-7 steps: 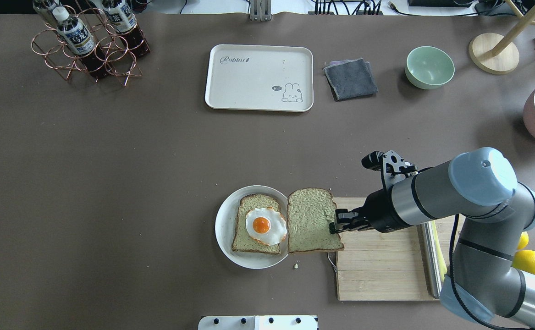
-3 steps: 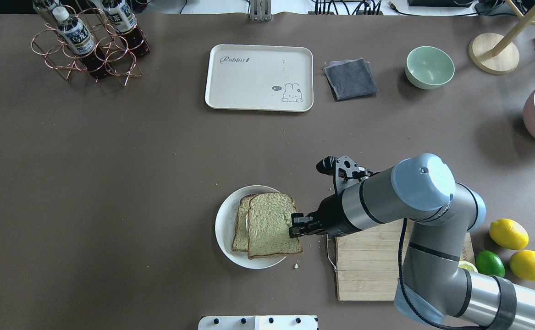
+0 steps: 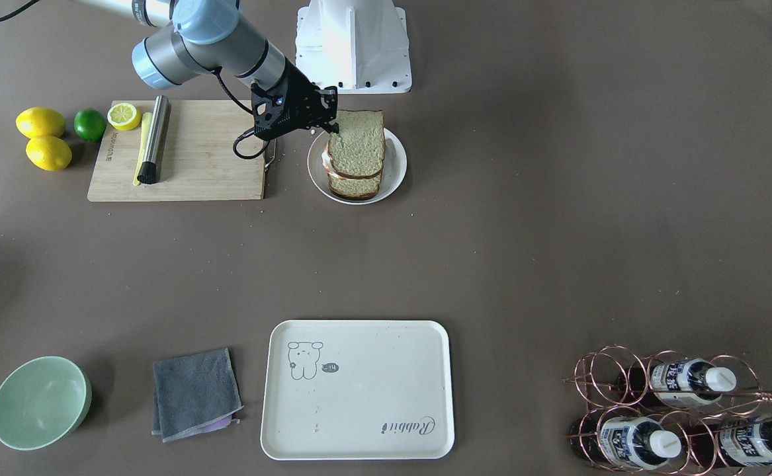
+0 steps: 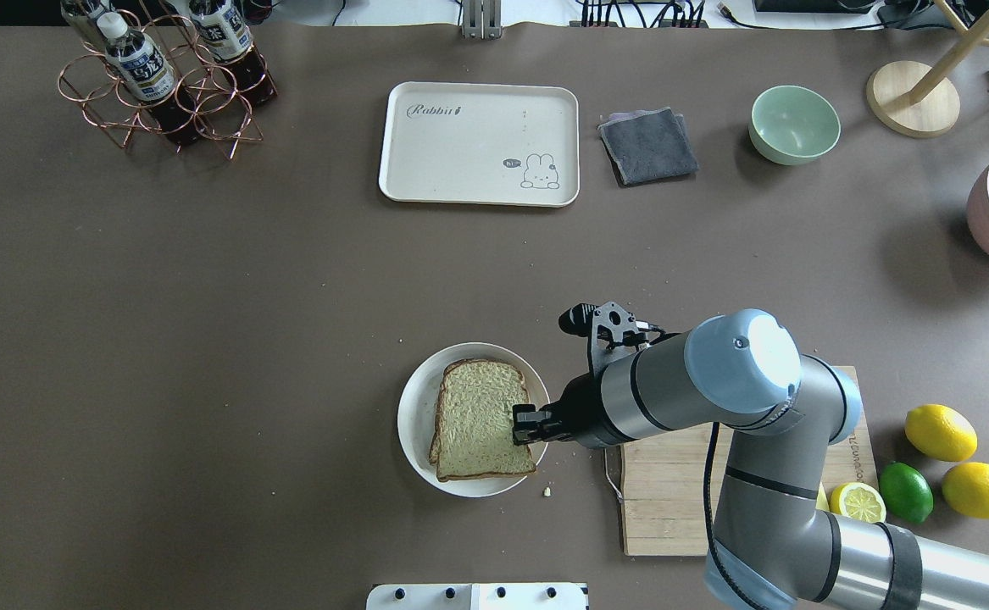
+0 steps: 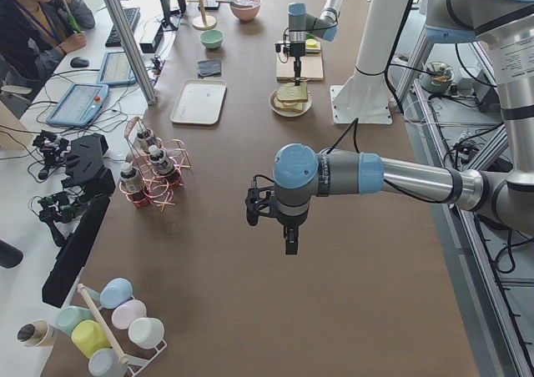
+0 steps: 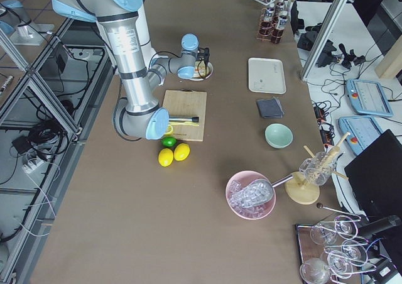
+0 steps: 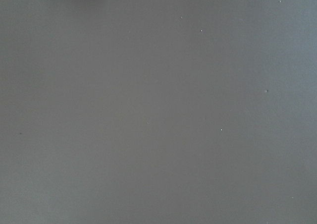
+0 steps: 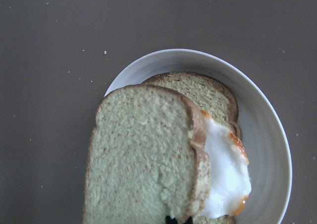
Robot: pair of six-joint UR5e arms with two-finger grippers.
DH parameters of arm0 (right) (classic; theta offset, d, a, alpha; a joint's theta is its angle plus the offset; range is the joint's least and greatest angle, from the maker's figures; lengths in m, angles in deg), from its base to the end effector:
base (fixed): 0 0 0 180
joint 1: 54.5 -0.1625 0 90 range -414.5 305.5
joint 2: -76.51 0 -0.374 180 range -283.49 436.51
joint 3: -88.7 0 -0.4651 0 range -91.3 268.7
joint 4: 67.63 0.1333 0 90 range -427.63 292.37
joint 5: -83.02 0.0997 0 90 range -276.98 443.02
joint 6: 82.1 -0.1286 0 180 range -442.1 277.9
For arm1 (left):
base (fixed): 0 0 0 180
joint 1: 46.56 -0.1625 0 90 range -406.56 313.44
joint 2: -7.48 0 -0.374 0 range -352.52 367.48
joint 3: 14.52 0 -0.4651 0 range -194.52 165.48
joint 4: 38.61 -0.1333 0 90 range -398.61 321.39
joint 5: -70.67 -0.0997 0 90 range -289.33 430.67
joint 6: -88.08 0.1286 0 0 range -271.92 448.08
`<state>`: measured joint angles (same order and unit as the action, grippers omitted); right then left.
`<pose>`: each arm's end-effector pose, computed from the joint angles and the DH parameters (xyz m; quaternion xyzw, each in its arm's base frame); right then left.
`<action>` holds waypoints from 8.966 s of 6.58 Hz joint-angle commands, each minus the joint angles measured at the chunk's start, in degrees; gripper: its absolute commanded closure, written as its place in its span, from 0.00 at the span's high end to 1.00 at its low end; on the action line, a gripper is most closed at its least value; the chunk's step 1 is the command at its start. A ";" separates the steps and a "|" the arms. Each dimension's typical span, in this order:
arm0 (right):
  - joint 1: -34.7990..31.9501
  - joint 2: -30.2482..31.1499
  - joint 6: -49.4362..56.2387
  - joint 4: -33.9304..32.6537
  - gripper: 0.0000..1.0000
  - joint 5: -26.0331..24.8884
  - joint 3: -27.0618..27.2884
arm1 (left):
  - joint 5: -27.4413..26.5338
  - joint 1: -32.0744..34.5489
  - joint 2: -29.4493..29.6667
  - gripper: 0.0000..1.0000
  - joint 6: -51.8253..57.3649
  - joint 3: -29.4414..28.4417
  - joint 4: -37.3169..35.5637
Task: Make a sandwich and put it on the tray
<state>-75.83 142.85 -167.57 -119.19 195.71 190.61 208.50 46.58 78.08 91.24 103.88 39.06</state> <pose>-0.5936 -0.3216 0.1714 -0.0211 -0.6103 -0.0028 0.7919 -0.0615 -0.4269 0.5345 -0.0043 0.4061 -0.0116 0.9138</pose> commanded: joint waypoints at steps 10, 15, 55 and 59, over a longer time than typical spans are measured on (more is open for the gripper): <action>-1.43 -0.07 -0.57 -0.30 1.00 -1.26 -1.19 | 7.99 -1.28 0.58 0.98 -1.83 0.08 2.91; -20.39 5.80 4.06 -0.39 1.00 19.54 -0.49 | 8.53 -27.77 7.41 0.98 -54.05 1.40 38.04; -43.70 37.97 40.19 -0.30 1.00 27.40 4.61 | -26.34 -60.39 49.51 0.00 -88.77 -19.58 41.33; -46.88 38.78 40.65 -0.30 1.00 27.05 4.35 | -14.56 -46.33 67.25 0.00 -76.94 -50.00 45.95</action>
<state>-122.21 181.59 -126.90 -119.48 222.85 194.98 190.17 -3.87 139.86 10.39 64.71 82.07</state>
